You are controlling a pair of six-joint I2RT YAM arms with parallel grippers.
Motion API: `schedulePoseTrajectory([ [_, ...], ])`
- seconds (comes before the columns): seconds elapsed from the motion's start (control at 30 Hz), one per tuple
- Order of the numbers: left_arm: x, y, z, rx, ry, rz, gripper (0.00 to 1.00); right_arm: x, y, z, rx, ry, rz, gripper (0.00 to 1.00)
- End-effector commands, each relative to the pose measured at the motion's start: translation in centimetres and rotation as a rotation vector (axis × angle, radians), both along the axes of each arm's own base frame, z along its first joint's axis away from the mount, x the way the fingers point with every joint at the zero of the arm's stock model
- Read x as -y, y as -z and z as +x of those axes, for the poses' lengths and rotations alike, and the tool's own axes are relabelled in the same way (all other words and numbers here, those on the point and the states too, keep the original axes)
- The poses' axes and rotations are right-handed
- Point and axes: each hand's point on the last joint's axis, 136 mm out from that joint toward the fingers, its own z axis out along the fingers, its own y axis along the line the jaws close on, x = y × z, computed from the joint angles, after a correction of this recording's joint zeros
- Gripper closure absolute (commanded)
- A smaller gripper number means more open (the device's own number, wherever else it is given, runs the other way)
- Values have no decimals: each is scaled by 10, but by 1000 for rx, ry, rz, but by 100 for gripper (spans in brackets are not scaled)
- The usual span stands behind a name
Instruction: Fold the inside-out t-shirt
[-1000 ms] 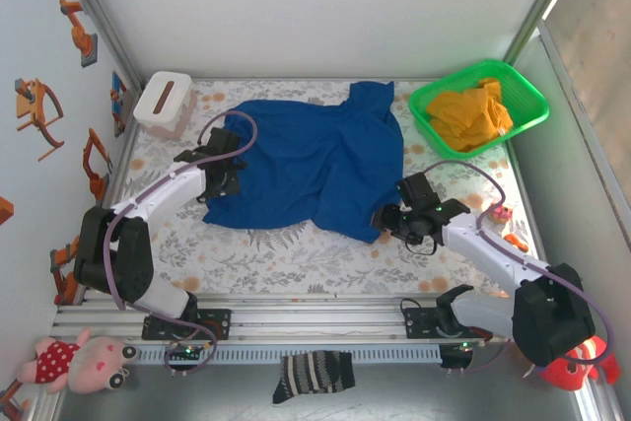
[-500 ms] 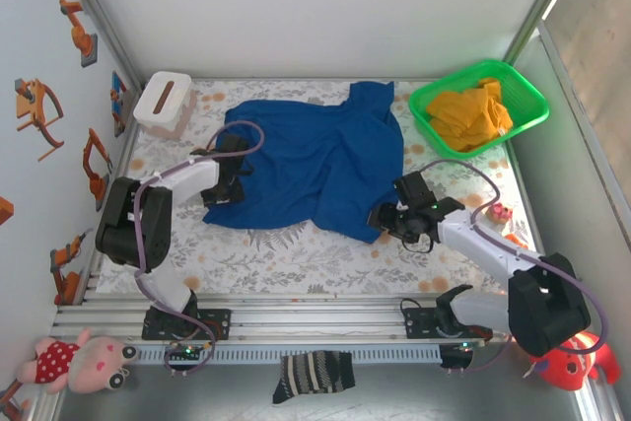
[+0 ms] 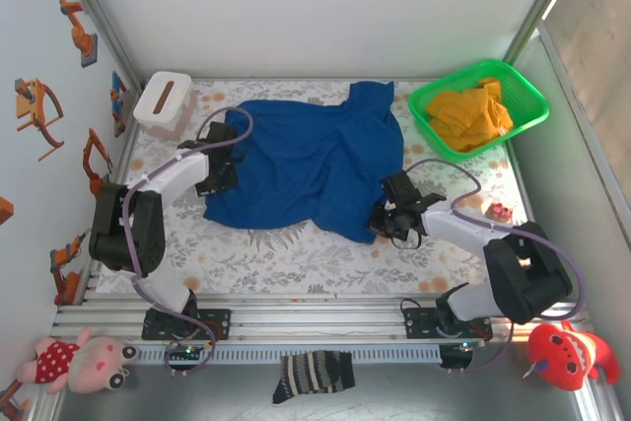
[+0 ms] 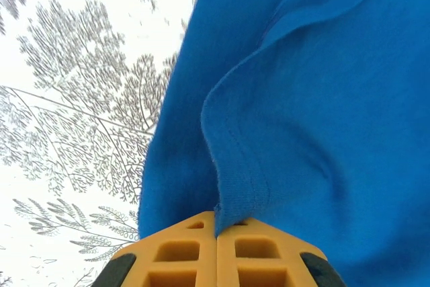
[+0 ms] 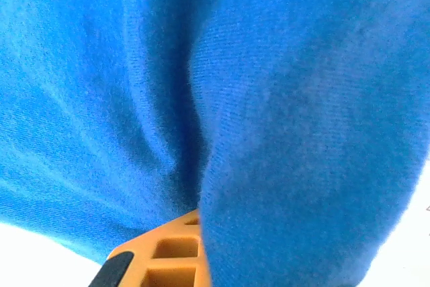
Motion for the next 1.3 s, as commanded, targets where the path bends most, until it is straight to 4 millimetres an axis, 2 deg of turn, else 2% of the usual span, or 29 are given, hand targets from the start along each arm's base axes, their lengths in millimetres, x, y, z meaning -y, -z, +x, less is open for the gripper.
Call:
schedulePoseTrajectory([
  [0.0, 4, -56, 12, 108, 30, -89, 100, 0, -54, 29, 172, 7, -7, 100],
  [0.13, 4, -109, 19, 222, 46, -208, 100, 14, -133, 35, 325, 12, -13, 100],
  [0.23, 6, -141, 19, 285, 64, -300, 100, 30, -182, 31, 405, 30, -29, 100],
  [0.3, 7, -158, 19, 322, 77, -346, 100, 41, -210, 28, 463, 49, -27, 100],
  [0.37, 6, -171, 19, 350, 89, -382, 100, 50, -229, 27, 497, 70, -23, 100],
  [0.43, 7, -180, 21, 367, 101, -423, 100, 56, -239, 27, 509, 84, -20, 100],
  [0.53, 13, -187, 23, 373, 119, -496, 100, 58, -231, 27, 485, 83, -33, 100],
  [0.67, 35, -183, 21, 319, 168, -631, 100, 53, -199, 26, 405, 78, -21, 100],
  [0.77, 45, -171, 22, 268, 169, -696, 100, 50, -186, 28, 379, 83, -14, 100],
  [0.87, 47, -144, 28, 195, 134, -706, 100, 51, -172, 38, 346, 80, -52, 100],
  [0.97, 46, -111, 43, 120, 99, -692, 100, 51, -156, 60, 305, 78, -63, 100],
  [1.1, 43, -72, 70, 35, 49, -659, 100, 52, -140, 109, 265, 100, -37, 100],
  [1.17, 42, -59, 83, 17, 34, -643, 100, 50, -133, 138, 246, 108, -18, 100],
  [1.27, 37, -49, 102, 21, 15, -610, 100, 41, -134, 178, 258, 84, 16, 100],
])
